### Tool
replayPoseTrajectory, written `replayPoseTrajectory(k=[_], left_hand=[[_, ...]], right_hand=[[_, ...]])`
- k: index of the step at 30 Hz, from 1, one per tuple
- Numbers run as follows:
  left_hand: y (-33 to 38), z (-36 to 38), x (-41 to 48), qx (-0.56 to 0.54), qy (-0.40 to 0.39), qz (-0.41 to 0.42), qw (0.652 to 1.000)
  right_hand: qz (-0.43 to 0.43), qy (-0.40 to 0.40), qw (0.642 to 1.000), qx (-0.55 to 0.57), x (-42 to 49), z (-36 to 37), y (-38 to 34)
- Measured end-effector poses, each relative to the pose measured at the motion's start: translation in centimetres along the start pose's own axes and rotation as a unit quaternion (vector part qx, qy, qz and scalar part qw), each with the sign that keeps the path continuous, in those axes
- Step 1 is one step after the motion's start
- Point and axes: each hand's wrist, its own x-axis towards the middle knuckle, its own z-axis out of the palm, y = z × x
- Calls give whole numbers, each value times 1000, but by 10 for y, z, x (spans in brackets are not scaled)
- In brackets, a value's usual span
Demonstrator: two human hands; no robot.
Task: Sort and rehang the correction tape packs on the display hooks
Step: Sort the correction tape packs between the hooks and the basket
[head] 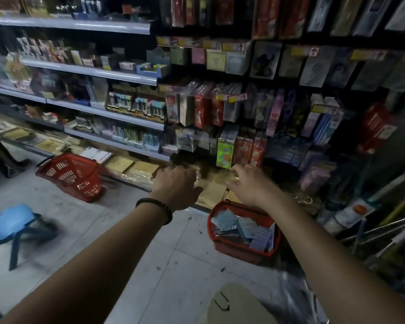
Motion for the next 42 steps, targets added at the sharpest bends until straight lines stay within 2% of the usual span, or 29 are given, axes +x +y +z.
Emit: replayPoseTrajectory(k=[10, 17, 21, 31, 36, 42], left_hand=[[-19, 60, 164, 27, -47, 116, 992], [-52, 94, 289, 41, -81, 241, 966], [-67, 107, 341, 16, -82, 274, 958], [-32, 163, 397, 10, -141, 332, 933], [1, 190, 415, 15, -141, 339, 930], [38, 214, 426, -3, -180, 328, 927]], right_hand=[[77, 2, 996, 36, 104, 28, 60], [195, -7, 979, 59, 178, 43, 64], [240, 3, 968, 74, 205, 43, 61], [364, -10, 927, 92, 201, 62, 112], [376, -23, 918, 124, 221, 79, 149], [381, -60, 913, 130, 252, 77, 205]])
